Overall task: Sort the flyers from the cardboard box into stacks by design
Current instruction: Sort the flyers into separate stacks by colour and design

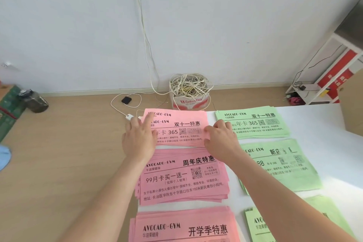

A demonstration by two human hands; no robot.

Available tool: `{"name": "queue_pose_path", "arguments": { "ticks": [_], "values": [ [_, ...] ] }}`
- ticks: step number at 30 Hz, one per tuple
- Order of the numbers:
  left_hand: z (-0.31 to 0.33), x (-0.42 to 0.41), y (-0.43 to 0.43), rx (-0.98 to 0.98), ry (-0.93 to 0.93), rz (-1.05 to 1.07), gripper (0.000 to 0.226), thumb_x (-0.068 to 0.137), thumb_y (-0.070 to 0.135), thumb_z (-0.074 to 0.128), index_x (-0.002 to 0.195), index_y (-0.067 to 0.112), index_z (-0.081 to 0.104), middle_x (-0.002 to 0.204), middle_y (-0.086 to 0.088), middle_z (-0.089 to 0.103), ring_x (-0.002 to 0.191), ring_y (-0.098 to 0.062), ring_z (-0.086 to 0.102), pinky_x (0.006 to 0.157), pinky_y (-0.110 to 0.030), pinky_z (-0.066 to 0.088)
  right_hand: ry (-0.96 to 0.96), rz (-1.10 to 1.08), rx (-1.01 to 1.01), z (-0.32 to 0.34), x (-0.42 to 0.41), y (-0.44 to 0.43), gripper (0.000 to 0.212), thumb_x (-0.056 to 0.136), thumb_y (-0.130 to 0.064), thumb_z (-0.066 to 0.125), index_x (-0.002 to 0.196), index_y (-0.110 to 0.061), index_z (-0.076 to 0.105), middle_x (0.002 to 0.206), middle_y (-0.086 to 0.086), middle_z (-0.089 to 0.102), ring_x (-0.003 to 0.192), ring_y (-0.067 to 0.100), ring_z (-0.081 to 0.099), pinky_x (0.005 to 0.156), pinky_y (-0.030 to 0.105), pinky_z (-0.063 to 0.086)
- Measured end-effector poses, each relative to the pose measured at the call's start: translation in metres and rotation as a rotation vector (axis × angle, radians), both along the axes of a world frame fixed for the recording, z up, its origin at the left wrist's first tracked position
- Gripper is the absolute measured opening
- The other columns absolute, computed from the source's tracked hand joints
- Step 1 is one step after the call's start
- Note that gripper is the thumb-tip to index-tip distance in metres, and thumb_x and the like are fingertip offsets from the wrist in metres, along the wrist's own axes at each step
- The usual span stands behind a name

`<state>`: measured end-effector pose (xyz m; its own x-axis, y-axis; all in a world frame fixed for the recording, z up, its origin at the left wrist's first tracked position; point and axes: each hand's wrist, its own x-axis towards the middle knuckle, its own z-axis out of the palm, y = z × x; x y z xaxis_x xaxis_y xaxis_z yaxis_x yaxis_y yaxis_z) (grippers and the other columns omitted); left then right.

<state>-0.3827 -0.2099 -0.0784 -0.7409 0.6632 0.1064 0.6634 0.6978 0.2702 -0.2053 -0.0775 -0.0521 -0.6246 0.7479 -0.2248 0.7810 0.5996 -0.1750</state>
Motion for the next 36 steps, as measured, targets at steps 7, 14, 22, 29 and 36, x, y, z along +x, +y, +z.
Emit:
{"name": "queue_pose_path", "arguments": {
  "ticks": [7,14,22,29,36],
  "values": [
    [0.021,0.014,-0.004,0.165,-0.105,-0.056,0.027,0.092,0.018,0.053,0.117,0.020,0.061,0.107,-0.011,0.052,0.102,-0.031,0.050,0.076,-0.040,0.044,0.220,0.156,0.184,0.035,0.048,-0.017,0.043,0.093,-0.033,0.052,0.135,-0.027,0.045,0.116,-0.001,0.049,0.106,0.024,0.047,0.085,0.039,0.040],
    [0.075,0.126,-0.037,0.163,-0.226,-0.449,0.017,0.090,0.020,0.058,0.097,0.033,0.066,0.093,0.019,0.059,0.084,-0.004,0.053,0.075,-0.024,0.043,0.281,-0.010,0.009,0.063,0.173,-0.042,0.040,0.095,-0.037,0.050,0.134,-0.038,0.044,0.113,-0.015,0.053,0.108,0.009,0.053,0.087,0.028,0.045],
    [0.046,0.282,-0.038,-0.194,-0.226,-0.853,0.064,0.087,0.055,0.053,0.141,0.030,0.031,0.152,0.005,0.024,0.139,-0.015,0.019,0.113,-0.031,0.020,0.144,-0.286,-0.115,0.027,0.302,-0.055,0.051,0.095,-0.038,0.049,0.144,-0.034,0.032,0.143,-0.011,0.042,0.129,0.013,0.038,0.102,0.023,0.030],
    [0.010,0.340,0.000,-0.454,-0.090,-0.763,0.111,0.074,0.070,0.057,0.148,0.029,-0.015,0.152,-0.011,-0.028,0.141,-0.031,-0.024,0.116,-0.050,-0.009,0.294,-0.341,-0.192,0.004,0.356,-0.048,0.053,0.096,-0.030,0.053,0.143,-0.026,0.029,0.124,-0.009,0.052,0.115,0.014,0.044,0.090,0.020,0.029],
    [0.008,0.368,-0.023,-0.394,-0.010,-0.744,0.092,0.078,0.057,0.060,0.147,0.032,0.004,0.158,-0.003,0.000,0.145,-0.022,0.003,0.117,-0.044,-0.006,0.366,-0.485,-0.355,-0.009,0.396,-0.058,0.037,0.094,-0.038,0.049,0.129,-0.029,0.040,0.083,-0.006,0.065,0.077,0.010,0.061,0.073,0.034,0.051]
  ]
}}
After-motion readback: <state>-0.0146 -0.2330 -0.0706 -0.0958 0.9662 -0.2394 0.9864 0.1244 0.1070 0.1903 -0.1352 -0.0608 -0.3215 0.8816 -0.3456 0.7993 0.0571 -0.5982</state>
